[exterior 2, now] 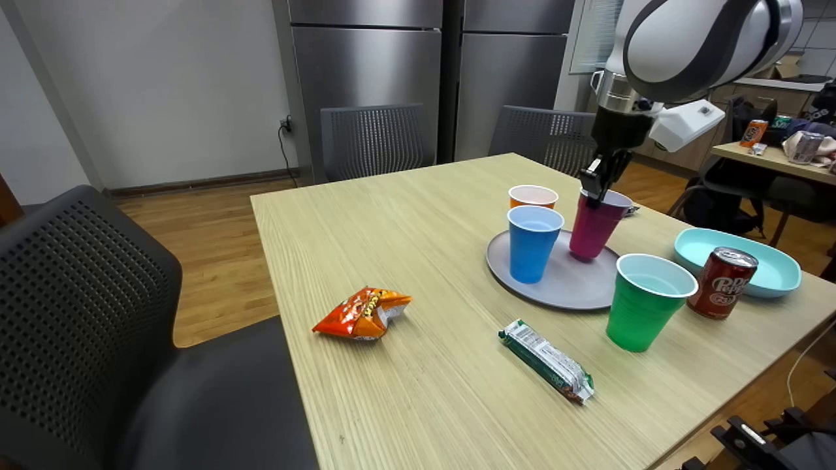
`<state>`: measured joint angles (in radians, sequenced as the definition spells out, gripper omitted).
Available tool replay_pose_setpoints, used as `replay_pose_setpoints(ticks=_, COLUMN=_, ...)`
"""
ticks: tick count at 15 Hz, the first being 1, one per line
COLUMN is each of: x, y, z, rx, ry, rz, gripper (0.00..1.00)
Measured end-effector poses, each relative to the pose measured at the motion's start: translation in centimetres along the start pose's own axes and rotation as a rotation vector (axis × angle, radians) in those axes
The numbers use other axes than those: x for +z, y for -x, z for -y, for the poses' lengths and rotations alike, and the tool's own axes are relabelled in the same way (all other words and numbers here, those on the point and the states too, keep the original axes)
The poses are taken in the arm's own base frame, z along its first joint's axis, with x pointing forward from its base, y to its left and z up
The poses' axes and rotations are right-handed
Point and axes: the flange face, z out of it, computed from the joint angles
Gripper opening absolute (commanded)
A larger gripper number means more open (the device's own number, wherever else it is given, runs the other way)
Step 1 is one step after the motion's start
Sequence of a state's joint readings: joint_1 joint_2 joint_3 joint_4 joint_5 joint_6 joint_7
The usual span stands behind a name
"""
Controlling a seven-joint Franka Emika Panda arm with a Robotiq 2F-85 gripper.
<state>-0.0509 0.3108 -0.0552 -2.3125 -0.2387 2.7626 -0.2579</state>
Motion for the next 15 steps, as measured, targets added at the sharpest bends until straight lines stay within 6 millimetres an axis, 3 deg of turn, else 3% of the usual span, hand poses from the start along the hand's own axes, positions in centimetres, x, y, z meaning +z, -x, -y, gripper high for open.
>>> replay_pose_setpoints(ticks=9, x=0.24, y=0.08, z=0.03, rx=0.000, ry=-0.002, rz=0.004, gripper=0.98)
replay_pose_setpoints(ticks=15, x=0.03, y=0.16, z=-0.06, rx=0.003, ry=-0.004, rz=0.015, gripper=1.00)
